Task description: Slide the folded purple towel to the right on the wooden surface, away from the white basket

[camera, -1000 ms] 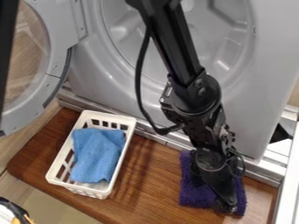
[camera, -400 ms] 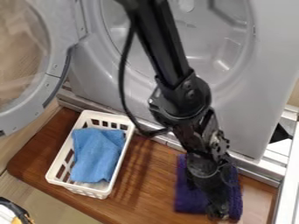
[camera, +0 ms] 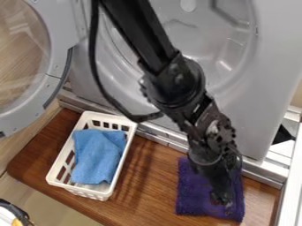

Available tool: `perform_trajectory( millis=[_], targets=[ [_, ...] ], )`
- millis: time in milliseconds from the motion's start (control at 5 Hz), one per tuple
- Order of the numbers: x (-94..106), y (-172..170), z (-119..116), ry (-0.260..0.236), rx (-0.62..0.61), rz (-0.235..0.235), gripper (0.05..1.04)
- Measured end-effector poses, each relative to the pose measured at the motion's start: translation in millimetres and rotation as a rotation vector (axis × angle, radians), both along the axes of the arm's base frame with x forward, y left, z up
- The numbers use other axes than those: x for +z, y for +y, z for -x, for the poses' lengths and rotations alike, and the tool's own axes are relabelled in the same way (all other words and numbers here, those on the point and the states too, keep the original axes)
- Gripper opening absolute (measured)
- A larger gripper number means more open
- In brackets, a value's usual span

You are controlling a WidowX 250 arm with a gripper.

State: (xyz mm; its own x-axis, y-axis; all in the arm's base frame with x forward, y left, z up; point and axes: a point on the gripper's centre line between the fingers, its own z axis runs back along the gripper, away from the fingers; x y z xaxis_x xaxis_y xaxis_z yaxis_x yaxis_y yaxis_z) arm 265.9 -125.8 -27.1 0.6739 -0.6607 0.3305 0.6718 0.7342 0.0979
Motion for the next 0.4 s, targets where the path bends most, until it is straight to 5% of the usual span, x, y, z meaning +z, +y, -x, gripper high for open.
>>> perform_trajectory(
  millis=[400],
  targets=[
    [44.3,11,8,-0.121,0.002,0.009,0.998]
  ],
)
